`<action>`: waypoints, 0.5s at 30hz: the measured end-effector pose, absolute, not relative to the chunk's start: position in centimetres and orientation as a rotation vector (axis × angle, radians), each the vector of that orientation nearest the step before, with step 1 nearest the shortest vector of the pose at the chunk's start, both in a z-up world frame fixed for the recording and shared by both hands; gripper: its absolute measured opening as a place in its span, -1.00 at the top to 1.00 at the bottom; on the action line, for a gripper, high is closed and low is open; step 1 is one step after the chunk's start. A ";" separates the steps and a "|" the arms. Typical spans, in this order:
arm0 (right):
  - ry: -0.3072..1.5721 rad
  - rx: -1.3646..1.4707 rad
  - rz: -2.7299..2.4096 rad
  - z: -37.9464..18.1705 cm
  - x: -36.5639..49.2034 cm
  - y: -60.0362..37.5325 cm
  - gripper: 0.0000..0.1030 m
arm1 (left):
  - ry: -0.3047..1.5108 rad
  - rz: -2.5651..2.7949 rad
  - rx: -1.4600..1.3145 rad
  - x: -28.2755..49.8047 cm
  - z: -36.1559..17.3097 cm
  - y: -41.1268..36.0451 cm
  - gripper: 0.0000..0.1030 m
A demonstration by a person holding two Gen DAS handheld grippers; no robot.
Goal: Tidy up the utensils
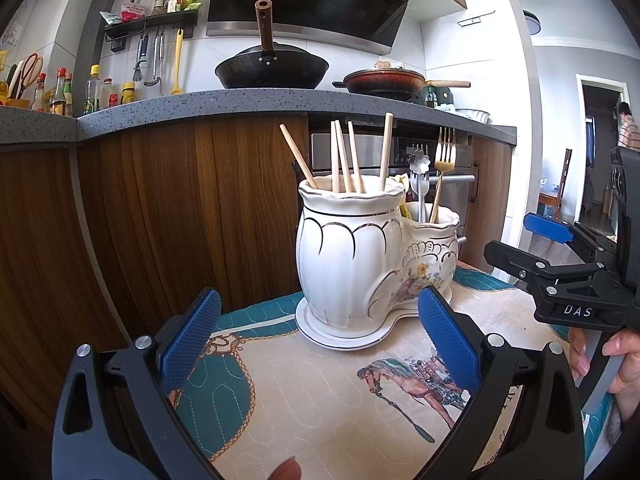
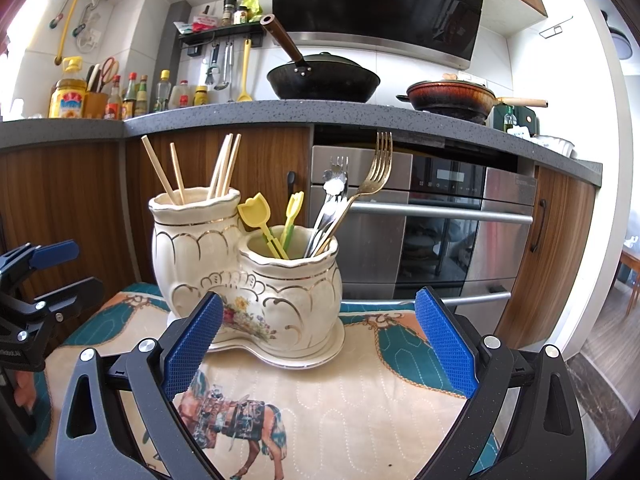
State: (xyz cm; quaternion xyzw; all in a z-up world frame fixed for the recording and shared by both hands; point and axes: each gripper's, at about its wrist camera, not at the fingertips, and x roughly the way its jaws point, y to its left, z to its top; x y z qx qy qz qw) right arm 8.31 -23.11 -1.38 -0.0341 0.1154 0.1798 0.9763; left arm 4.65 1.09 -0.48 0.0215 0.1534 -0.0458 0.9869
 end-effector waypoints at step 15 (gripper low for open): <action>0.233 -0.070 0.363 -1.4 8.4 -23.1 -0.87 | 0.311 -0.091 0.046 4.7 -0.6 1.1 -0.89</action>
